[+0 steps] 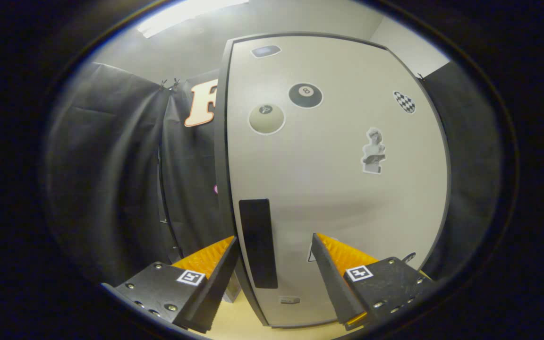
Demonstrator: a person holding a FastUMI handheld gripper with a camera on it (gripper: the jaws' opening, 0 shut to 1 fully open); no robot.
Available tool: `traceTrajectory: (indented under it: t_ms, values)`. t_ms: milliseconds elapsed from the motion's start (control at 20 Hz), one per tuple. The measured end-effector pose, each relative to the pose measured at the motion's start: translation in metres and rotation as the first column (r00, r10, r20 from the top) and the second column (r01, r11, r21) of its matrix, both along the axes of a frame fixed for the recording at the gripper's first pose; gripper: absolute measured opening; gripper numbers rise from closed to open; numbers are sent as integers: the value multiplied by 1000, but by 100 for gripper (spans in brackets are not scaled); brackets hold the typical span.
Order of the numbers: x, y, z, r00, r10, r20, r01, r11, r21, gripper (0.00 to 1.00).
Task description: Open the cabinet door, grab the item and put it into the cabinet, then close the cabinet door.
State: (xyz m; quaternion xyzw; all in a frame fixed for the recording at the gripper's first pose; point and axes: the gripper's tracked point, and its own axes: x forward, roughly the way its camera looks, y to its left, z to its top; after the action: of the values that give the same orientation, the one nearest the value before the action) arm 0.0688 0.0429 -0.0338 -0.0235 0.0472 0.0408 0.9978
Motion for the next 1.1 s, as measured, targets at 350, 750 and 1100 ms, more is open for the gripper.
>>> traceTrajectory:
  t_ms: [350, 750, 1100]
  values:
    - [15, -2, -17, 999, -39, 6, 39, 995, -92, 85]
    - [15, -1, -22, 999, -46, 1, 45, 989, -138, 70]
    - [15, 13, -27, 999, -29, -16, 27, 992, -126, 19]
